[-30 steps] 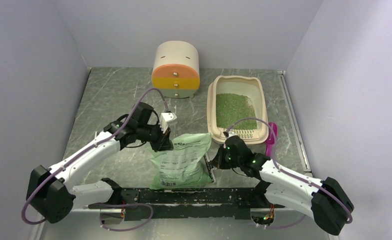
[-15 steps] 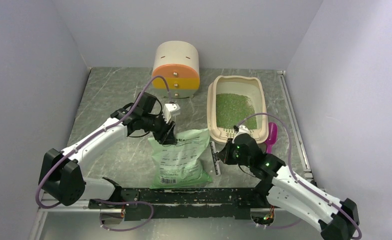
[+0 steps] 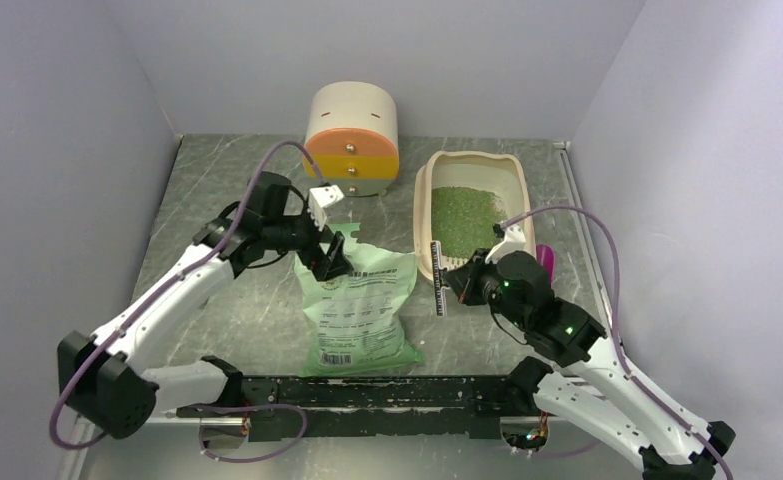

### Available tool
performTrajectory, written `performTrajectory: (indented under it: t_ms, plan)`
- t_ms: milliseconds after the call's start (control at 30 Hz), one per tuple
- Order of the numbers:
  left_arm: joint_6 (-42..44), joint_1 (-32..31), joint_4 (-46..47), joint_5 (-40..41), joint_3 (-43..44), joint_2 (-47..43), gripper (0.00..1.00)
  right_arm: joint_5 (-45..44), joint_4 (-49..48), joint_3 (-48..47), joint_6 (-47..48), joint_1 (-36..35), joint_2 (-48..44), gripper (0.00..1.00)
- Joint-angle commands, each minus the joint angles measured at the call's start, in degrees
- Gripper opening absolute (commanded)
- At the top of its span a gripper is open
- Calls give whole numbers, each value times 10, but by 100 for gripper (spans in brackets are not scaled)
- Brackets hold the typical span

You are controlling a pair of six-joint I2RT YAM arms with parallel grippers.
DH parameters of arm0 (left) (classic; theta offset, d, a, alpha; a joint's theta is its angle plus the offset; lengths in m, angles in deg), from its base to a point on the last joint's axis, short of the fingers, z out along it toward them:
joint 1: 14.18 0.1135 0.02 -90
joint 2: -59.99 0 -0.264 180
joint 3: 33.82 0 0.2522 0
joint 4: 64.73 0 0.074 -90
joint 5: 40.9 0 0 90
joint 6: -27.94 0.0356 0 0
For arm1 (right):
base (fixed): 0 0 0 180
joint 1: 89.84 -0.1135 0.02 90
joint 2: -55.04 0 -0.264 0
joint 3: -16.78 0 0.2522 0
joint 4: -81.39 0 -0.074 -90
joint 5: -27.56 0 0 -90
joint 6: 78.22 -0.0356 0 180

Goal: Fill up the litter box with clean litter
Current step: Pick up the clamp at the center of the board.

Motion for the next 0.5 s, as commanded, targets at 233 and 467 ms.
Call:
performTrajectory:
  t_ms: [233,467]
  plan:
    - [-234,10,211,42,-50,-125,97,191,-173,-68,131,3,13,0]
    - [-416,10,430,-50,-123,-138,96,298,-264,-79,122,3,82,0]
